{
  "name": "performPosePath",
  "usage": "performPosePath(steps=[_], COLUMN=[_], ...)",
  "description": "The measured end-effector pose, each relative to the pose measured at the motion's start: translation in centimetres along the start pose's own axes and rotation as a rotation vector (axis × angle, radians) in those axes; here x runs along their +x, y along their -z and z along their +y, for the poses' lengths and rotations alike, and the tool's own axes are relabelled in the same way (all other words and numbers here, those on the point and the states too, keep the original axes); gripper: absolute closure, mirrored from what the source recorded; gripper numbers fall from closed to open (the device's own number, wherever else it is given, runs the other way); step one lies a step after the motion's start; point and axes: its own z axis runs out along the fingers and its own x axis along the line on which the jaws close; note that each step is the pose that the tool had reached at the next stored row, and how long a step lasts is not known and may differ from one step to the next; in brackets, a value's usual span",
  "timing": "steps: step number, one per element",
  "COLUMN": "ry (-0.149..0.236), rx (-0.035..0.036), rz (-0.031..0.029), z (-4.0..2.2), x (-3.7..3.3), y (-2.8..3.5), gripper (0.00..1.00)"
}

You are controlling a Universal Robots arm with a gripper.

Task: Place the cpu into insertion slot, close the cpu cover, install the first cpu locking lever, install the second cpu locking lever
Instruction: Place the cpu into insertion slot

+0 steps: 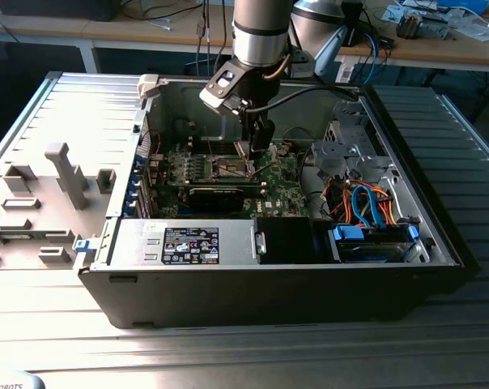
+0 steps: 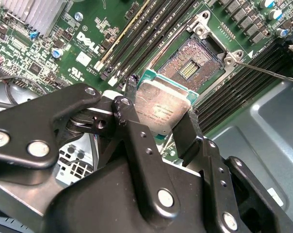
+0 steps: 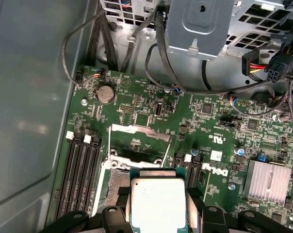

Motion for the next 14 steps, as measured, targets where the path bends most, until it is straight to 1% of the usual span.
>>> performPosePath(steps=[14], ry=[-0.038], rx=[0.0015], rz=[-0.0044], z=[0.0], x=[0.0], y=[0.0], gripper=[0.46])
